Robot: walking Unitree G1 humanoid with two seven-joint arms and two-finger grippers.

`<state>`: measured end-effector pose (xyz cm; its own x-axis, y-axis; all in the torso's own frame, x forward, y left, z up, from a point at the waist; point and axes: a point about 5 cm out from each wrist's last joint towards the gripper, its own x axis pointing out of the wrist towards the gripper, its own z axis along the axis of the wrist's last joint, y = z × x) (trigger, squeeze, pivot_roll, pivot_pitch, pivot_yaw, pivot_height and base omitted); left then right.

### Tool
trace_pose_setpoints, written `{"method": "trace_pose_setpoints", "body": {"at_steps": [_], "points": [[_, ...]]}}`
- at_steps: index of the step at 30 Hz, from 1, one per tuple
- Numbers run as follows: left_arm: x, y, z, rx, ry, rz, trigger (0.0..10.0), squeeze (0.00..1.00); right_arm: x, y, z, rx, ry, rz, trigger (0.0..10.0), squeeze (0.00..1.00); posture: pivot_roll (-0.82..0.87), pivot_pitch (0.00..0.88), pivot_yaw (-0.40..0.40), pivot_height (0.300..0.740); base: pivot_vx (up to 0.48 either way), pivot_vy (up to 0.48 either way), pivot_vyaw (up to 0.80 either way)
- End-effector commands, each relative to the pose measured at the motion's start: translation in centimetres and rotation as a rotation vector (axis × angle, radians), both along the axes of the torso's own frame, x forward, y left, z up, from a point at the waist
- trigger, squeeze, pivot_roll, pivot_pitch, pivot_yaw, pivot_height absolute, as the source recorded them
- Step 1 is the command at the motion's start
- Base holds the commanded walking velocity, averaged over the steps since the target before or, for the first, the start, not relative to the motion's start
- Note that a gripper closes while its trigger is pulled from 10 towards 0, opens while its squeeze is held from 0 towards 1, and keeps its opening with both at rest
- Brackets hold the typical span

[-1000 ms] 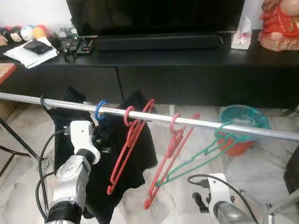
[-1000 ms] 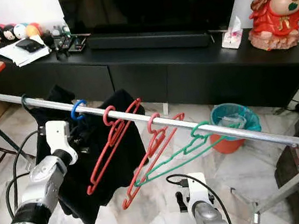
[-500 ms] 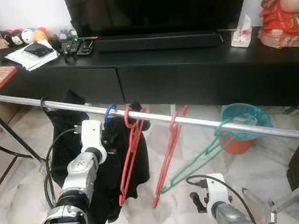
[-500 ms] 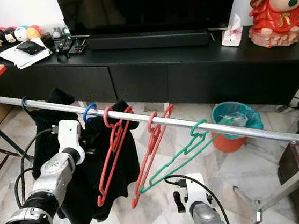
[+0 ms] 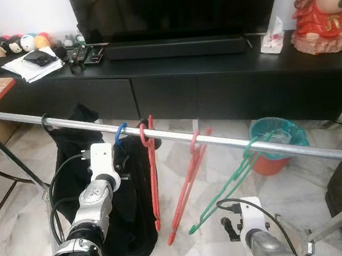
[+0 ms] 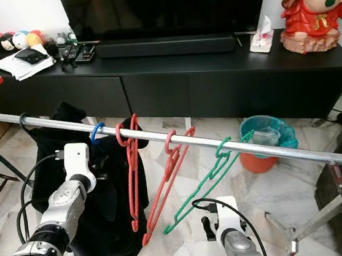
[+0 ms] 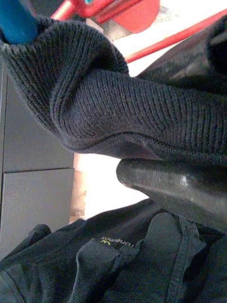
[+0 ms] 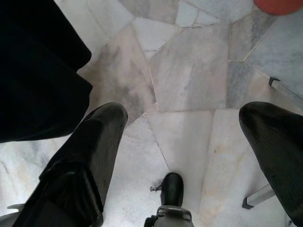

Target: Hang hanger

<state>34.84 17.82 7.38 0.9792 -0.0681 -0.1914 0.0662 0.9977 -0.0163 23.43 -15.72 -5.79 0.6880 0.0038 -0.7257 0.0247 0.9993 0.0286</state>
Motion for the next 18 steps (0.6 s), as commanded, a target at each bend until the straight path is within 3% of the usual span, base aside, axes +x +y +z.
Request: {"method": "trace_pose_setpoints", "body": {"at_steps": [1,11,18], "points": [[-0.2,0.5,0.3,-0.002,-0.034,0.020,10.0,1.00,0.0,0.1,0.0,0.012,-0.006,-0.004,10.0,0.00,-0.04,0.000,0.039,0.740,0.000,0.000,0.00],[-0.5,0.8,1.1,0.000,-0.110,0.017,10.0,1.00,0.0,-0.1,0.1,0.014,-0.011,0.000,10.0,0.00,-0.04,0.000,0.031,0.740,0.000,0.000,0.00],[-2.0,1.8,1.7,0.009,-0.165,0.020,10.0,1.00,0.0,-0.1,0.0,0.017,-0.012,0.003,10.0,0.00,-0.04,0.000,0.026,0.740,0.000,0.000,0.00]]}}
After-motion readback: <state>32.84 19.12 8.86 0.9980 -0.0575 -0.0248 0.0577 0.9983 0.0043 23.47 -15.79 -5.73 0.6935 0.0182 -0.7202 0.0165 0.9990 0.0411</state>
